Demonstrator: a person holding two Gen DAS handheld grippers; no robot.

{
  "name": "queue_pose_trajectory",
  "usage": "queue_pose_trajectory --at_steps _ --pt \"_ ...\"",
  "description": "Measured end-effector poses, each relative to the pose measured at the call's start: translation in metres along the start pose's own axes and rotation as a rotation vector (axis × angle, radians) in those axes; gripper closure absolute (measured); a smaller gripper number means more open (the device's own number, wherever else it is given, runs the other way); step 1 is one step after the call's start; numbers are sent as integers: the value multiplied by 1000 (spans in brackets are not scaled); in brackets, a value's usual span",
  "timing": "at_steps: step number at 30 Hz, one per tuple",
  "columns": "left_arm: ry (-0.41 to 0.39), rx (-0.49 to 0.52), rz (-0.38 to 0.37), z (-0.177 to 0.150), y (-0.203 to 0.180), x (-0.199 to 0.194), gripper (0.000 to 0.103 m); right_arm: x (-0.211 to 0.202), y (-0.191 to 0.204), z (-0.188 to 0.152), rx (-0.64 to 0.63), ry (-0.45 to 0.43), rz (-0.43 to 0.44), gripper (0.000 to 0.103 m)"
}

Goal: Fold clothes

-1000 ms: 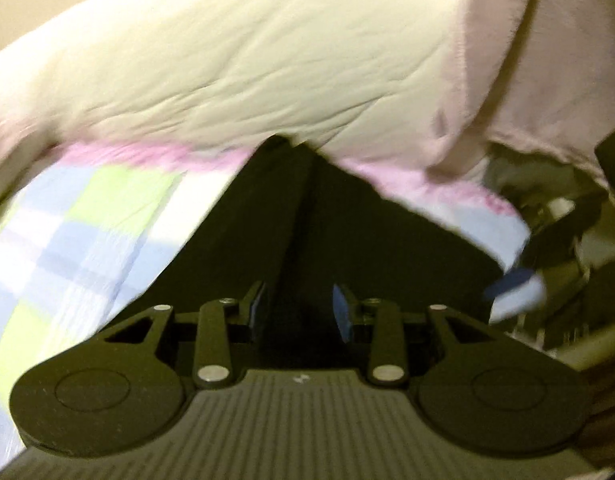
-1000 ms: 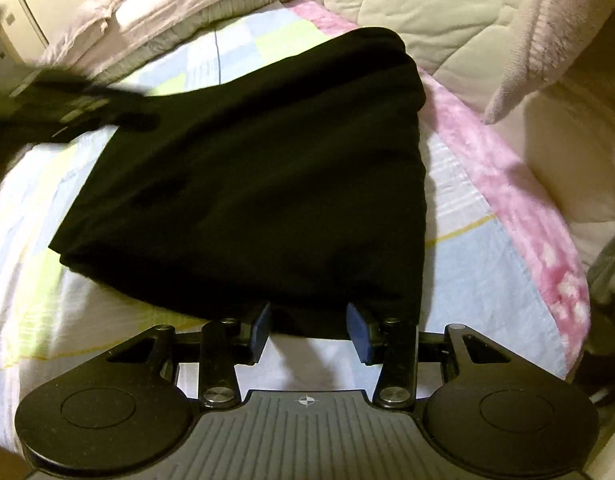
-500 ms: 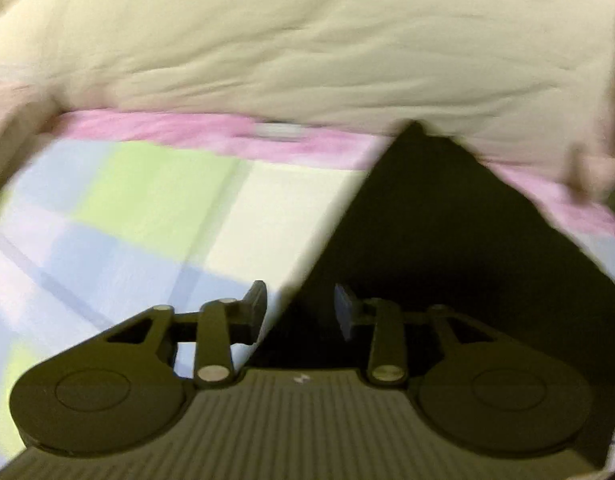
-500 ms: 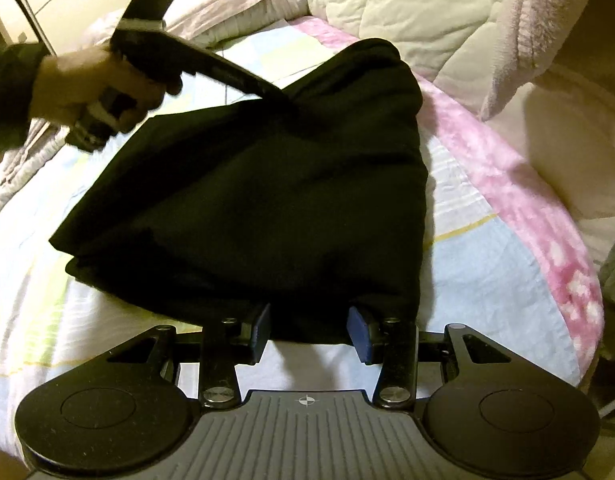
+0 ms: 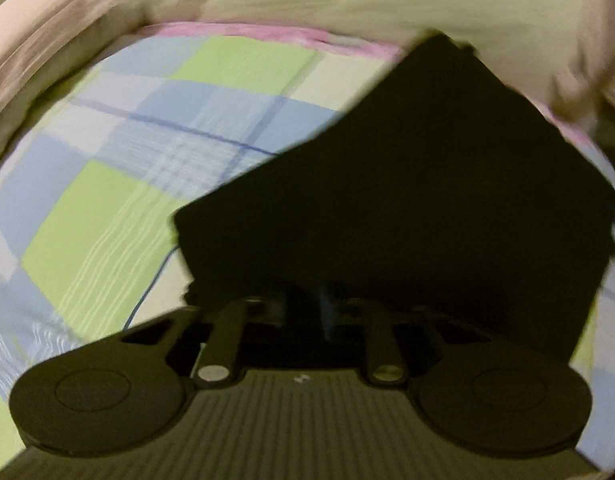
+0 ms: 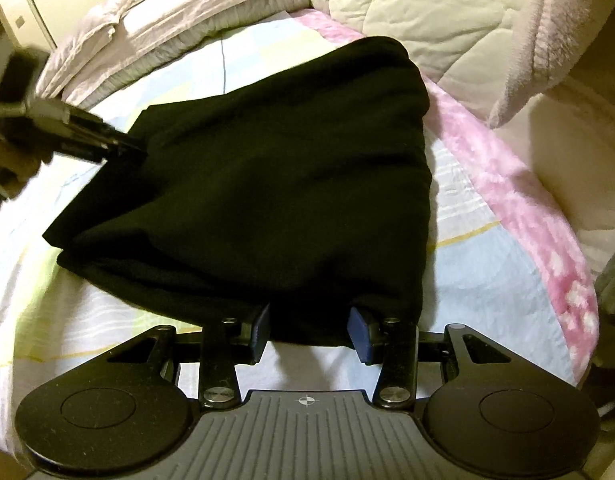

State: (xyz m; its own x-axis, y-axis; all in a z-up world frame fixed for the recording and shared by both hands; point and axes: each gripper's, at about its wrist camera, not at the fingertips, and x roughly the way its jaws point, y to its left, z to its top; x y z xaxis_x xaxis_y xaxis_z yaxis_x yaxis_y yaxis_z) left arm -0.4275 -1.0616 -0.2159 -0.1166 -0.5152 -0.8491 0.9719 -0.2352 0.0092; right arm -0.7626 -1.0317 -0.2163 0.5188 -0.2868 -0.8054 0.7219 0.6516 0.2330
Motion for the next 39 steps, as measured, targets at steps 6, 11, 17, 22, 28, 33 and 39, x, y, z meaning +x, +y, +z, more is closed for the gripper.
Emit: queue_pose_trajectory --at_steps 6,11,17,22,28,33,39 --pt "19 -72 59 3 -1 -26 87 -1 7 7 1 35 -36 58" --pt "20 -219 114 -35 -17 -95 47 -15 20 18 34 82 -87 51" --pt "-1 -403 177 -92 -62 -155 13 -62 51 9 86 60 -117 18" --pt "-2 -480 129 -121 -89 -190 13 -95 90 -8 166 80 -180 18" --pt "-61 -444 32 -136 -105 -261 13 -160 156 -16 218 36 -246 18" --pt "-82 -373 45 -147 -117 -311 13 -209 206 -24 243 -4 -295 18" --pt "-53 -404 50 -155 -121 -338 13 -242 240 -20 236 -21 -319 18"
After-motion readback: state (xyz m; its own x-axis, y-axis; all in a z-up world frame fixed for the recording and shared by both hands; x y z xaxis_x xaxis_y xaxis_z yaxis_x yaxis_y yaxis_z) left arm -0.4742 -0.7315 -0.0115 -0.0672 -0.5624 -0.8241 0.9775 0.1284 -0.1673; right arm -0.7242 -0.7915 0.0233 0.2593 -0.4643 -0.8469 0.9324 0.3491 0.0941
